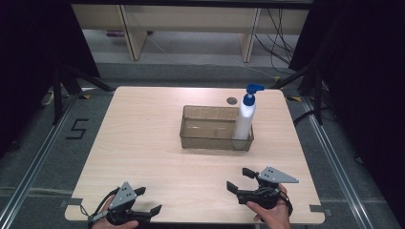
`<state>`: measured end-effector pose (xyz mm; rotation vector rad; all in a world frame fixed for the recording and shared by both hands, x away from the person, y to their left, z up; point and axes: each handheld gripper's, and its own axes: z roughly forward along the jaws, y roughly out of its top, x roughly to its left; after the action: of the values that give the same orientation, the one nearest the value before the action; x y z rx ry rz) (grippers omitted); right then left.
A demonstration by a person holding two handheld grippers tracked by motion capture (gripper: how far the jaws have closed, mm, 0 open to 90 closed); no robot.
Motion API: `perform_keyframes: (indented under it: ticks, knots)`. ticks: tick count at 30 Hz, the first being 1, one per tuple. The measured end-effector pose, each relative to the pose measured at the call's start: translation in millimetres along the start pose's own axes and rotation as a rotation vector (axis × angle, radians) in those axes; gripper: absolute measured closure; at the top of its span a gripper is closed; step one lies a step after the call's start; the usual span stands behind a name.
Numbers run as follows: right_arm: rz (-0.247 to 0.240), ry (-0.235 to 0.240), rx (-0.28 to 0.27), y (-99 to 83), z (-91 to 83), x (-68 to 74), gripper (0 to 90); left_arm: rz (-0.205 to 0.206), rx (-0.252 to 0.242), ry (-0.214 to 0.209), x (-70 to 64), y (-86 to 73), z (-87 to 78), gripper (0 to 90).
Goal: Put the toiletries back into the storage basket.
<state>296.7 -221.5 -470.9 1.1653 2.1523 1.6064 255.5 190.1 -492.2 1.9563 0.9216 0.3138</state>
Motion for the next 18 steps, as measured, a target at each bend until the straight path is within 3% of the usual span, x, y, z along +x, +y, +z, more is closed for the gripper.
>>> perform_keyframes:
  ticks: [3, 5, 7, 8, 9, 15, 16, 17, 18]
  knots:
    - [-0.028, -0.012, 0.000, -1.2, -0.3, -0.8, 16.6, 0.000, -0.002, -0.001, 0.2, -0.2, 0.5, 16.0]
    - [-0.014, 0.002, 0.014, -1.4, -2.8, 1.3, 16.5, 0.000, 0.000, -0.003, 0.2, -0.1, 0.4, 16.0]
    - [-0.033, -0.018, 0.001, -2.4, -2.4, 1.1, 16.5, 0.001, 0.001, -0.001, 0.1, -0.2, 0.4, 15.9]
    - [-0.010, -0.011, 0.006, -3.0, -3.1, 3.5, 16.5, 0.001, 0.001, 0.000, 0.1, -0.2, 0.4, 15.9]
    - [-0.033, -0.014, 0.001, -3.2, -3.7, 2.5, 16.5, 0.002, 0.001, -0.001, 0.1, -0.2, 0.4, 15.9]
    - [-0.036, -0.014, 0.010, -5.4, -6.8, 5.7, 16.3, 0.002, 0.003, 0.002, -0.2, -0.3, 0.5, 15.9]
    - [-0.012, -0.022, 0.023, -6.2, -7.7, 7.7, 16.3, 0.003, 0.006, 0.005, -0.3, -0.2, 0.3, 15.9]
    - [-0.038, -0.022, 0.018, -6.2, -7.8, 6.3, 16.3, 0.003, 0.006, 0.005, -0.2, -0.2, 0.4, 15.9]
    - [-0.030, -0.015, 0.021, -6.9, -8.1, 7.1, 16.3, 0.003, 0.007, 0.004, -0.3, -0.2, 0.4, 15.9]
